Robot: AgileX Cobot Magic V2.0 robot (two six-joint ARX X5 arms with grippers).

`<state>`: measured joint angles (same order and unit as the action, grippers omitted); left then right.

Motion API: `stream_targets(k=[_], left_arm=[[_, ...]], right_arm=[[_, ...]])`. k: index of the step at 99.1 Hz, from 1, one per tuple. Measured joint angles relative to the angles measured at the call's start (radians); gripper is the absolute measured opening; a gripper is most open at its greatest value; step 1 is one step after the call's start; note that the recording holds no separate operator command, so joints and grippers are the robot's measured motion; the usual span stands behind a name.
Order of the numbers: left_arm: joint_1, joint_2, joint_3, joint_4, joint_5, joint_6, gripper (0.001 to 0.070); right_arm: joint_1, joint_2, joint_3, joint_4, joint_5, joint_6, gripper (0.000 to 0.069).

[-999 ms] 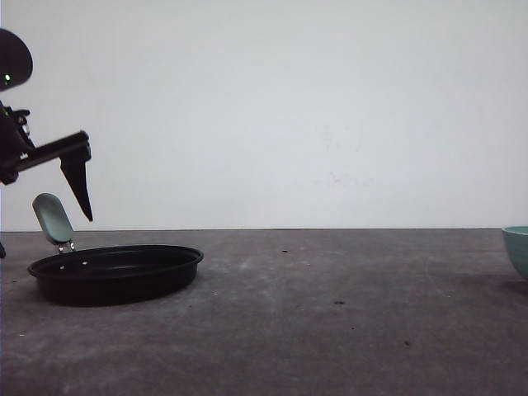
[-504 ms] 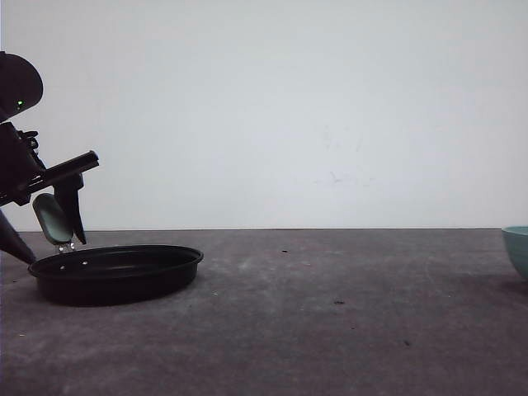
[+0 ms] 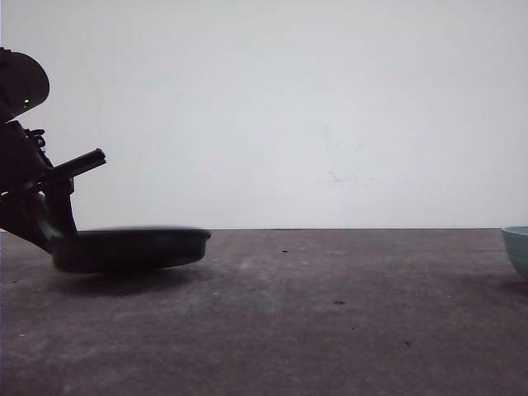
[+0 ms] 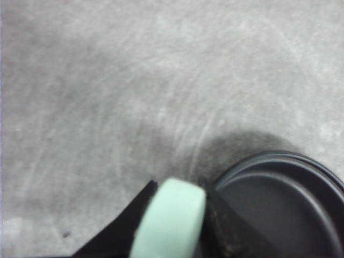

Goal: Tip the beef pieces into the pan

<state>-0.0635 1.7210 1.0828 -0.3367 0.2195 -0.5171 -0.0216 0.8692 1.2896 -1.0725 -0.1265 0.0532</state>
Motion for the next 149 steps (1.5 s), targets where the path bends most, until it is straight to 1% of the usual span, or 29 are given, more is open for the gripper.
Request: stream_targets(k=[4,19,34,45,58,70,84,105,112,122,128,136,149], left_arm=[[0.000,0.000,0.000,0.000,0.003,0.000,0.0077],[0.000,-0.002,0.000,-0.003,0.040,-0.001,0.0076],[-0.004,-0.050,-0.002,-0.018,0.042,0.001,0.0070],[-0.004,-0.136,-0.002,-0.003,0.037,-0.006,0.0056],[-0.003,-0.264,-0.002,0.006,0.033,-0.044,0.0055],[-0.004,-0.374,-0.002,0.007,0.016,-0.066,0.0055],[-0.006,-0.483,-0.002,-0.008,0.015,-0.080,0.0055],[-0.010,-0.611,-0.002,-0.085,0.014,-0.090,0.0055],[-0.017,-0.632,-0.002,-0.118,0.014,-0.090,0.0055],[-0.032,-0.637,-0.002,-0.160,0.015,-0.090,0.0055],[-0.043,-0.637,-0.003,-0.173,0.014,-0.089,0.0055],[-0.063,-0.637,-0.003,-0.169,0.014,-0.089,0.0055],[-0.102,-0.638,-0.003,-0.158,0.015,-0.089,0.0055]], right_arm=[[0.000,0.000,0.000,0.000,0.000,-0.002,0.0682],[0.000,0.000,0.000,0.000,0.023,-0.005,0.0682],[0.000,0.004,0.000,0.000,0.023,-0.005,0.0682],[0.000,0.025,0.000,0.000,0.048,-0.005,0.0682],[-0.021,0.069,-0.019,0.010,0.097,-0.005,0.0667],[-0.057,0.114,-0.060,0.040,0.098,-0.004,0.0661],[-0.099,0.171,-0.132,0.096,0.097,0.007,0.0660],[-0.177,0.269,-0.262,0.158,0.086,0.053,0.0657],[-0.197,0.294,-0.300,0.174,0.061,0.076,0.0615],[-0.206,0.336,-0.343,0.203,0.046,0.099,0.0484],[-0.205,0.367,-0.355,0.216,0.042,0.104,0.0430],[-0.202,0.406,-0.357,0.242,0.017,0.109,0.0403],[-0.202,0.458,-0.357,0.283,-0.034,0.121,0.0393]])
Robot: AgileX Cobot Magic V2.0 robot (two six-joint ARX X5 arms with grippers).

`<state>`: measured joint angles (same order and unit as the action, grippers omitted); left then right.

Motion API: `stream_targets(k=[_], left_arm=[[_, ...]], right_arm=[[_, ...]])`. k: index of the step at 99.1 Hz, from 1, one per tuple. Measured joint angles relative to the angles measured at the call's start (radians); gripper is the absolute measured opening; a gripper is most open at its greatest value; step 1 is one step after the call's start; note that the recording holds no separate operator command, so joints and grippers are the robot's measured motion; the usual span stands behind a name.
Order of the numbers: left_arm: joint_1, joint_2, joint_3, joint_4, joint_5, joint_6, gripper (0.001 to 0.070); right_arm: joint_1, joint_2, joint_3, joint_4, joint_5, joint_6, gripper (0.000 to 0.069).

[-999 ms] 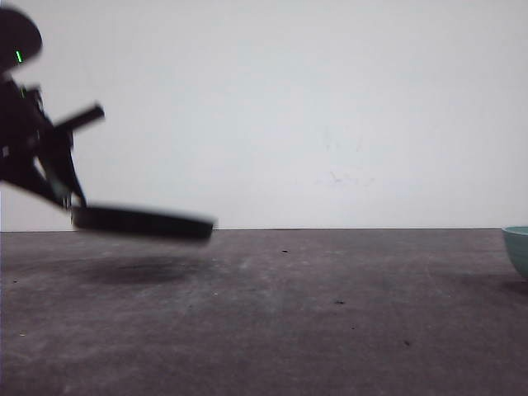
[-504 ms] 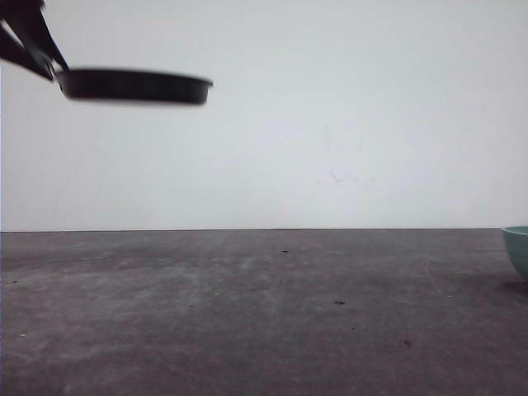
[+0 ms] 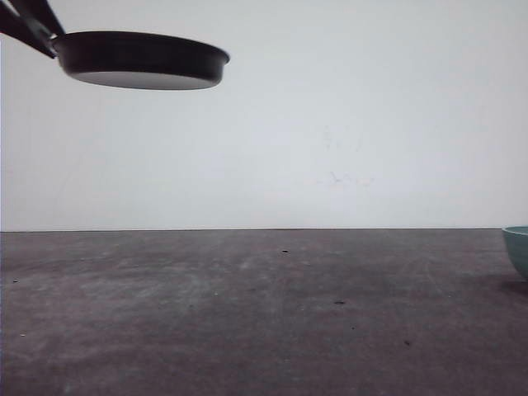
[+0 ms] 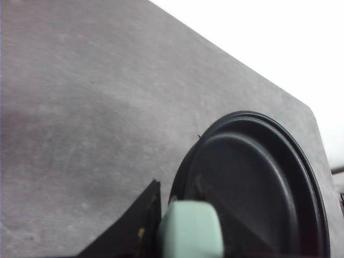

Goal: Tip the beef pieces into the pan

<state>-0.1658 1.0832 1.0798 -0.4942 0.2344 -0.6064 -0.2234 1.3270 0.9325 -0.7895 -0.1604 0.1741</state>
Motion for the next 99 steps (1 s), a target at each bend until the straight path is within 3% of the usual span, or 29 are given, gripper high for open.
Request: stream_targets(k=[25,41,52,99], left_arm=[[-0.042,0.000,0.000,0.016,-0.028,0.011,0.0055],[-0.048,0.000,0.000,0.023,-0.031,0.015,0.0055],[-0.048,0.000,0.000,0.023,-0.037,0.016,0.0055],[-0.048,0.000,0.000,0.023,-0.079,0.030,0.0055]], right_arm=[[0.000,0.066,0.000,0.023,0.011,0.011,0.0385],[0.000,0.108,0.000,0.043,0.032,0.013,0.0220],[0.000,0.124,0.000,0.070,0.030,0.014,0.0150],[0.000,0.243,0.000,0.109,-0.027,0.015,0.0112]])
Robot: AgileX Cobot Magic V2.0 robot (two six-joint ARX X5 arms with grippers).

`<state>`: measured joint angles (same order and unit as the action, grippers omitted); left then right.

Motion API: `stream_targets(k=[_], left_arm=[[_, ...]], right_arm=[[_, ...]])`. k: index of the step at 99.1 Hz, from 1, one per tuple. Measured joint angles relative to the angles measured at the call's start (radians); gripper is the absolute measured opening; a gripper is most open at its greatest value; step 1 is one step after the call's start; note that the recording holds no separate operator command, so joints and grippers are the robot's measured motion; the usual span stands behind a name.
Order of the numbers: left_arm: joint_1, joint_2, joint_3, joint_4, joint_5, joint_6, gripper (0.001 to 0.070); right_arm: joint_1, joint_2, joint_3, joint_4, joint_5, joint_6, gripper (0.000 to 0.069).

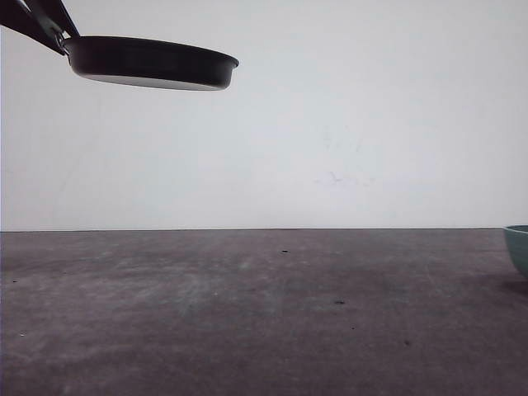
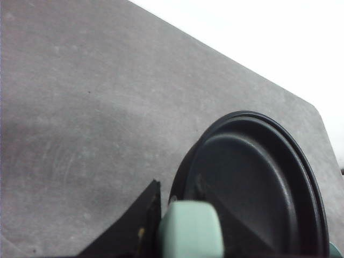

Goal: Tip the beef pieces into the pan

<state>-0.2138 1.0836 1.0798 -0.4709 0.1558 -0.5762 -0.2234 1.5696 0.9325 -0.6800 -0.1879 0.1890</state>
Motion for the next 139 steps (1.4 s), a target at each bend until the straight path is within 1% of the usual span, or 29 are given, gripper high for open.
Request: stream_targets(k=[5,12,21,37,50,62,79,93,105,117,127,139], left_arm=[[0.000,0.000,0.000,0.000,0.000,0.003,0.0055],[0.000,0.000,0.000,0.000,0.000,0.006,0.0055],[0.000,0.001,0.000,0.000,-0.001,0.008,0.0055],[-0.005,0.008,0.000,-0.003,-0.002,0.013,0.0055],[-0.019,0.033,0.000,-0.006,-0.002,0.016,0.0055],[-0.047,0.071,0.000,-0.024,-0.003,0.016,0.0055],[-0.113,0.153,0.000,-0.027,0.005,0.016,0.0055],[-0.194,0.229,0.000,-0.027,0.004,0.015,0.0055],[-0.269,0.278,0.000,-0.020,0.007,0.014,0.0055],[-0.325,0.317,0.000,0.005,0.011,0.005,0.0055],[-0.366,0.338,0.000,0.050,0.042,-0.019,0.0055],[-0.414,0.339,0.000,0.114,0.054,-0.049,0.0055]], right_arm=[[0.000,0.000,0.000,0.010,-0.021,-0.001,0.0057],[-0.002,-0.002,0.000,0.020,-0.056,-0.001,0.0033],[-0.006,-0.003,0.000,0.040,-0.090,-0.002,0.0027],[0.001,-0.003,0.000,0.084,-0.185,0.003,0.0021],[0.027,-0.014,0.000,0.087,-0.203,0.018,0.0021],[0.068,-0.086,0.000,0.114,-0.224,0.042,0.0021],[0.149,-0.203,0.010,0.151,-0.283,0.120,0.0021],[0.238,-0.297,0.029,0.150,-0.283,0.178,0.0021],[0.311,-0.366,0.060,0.151,-0.280,0.204,0.0021],[0.375,-0.410,0.079,0.153,-0.279,0.224,0.0021],[0.428,-0.435,0.082,0.153,-0.242,0.232,0.0021],[0.494,-0.444,0.082,0.153,-0.174,0.235,0.0021]])
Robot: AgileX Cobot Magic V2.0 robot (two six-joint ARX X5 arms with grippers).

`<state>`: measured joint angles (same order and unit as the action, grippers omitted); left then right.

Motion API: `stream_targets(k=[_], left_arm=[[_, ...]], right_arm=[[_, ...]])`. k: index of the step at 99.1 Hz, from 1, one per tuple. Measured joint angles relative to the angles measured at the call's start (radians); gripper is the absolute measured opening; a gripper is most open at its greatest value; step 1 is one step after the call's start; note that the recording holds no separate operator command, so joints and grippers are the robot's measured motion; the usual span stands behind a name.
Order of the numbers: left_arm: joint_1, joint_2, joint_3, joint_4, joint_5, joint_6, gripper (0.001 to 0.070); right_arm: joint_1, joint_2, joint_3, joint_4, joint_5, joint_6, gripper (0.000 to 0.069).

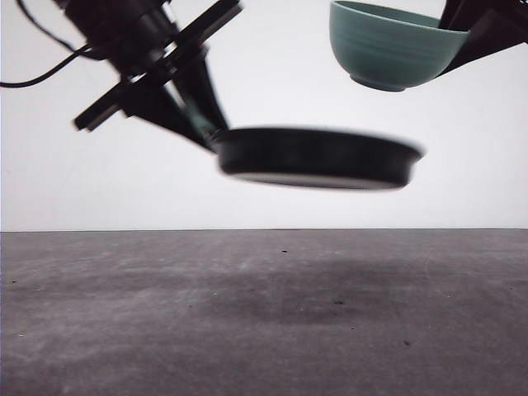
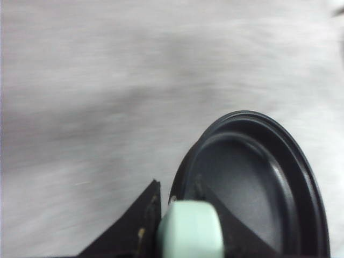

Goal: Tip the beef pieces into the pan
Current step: 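Lift the bowl with the right gripper and bring it over the pan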

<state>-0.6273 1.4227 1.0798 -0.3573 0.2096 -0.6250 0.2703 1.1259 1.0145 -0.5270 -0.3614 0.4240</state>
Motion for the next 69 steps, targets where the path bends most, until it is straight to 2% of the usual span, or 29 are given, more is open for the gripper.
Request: stream_targets(k=[18,40,69], left_arm=[[-0.033,0.000,0.000,0.032,0.003,-0.042,0.0055],[-0.044,0.000,0.000,0.032,0.007,-0.054,0.0055],[-0.044,0.000,0.000,0.032,0.023,-0.069,0.0055]], right_arm=[[0.121,0.000,0.000,0.002,0.146,-0.009,0.0021],[0.262,0.000,0.000,0.065,0.447,-0.085,0.0021],[0.388,0.002,0.000,0.099,0.784,-0.219,0.0021]])
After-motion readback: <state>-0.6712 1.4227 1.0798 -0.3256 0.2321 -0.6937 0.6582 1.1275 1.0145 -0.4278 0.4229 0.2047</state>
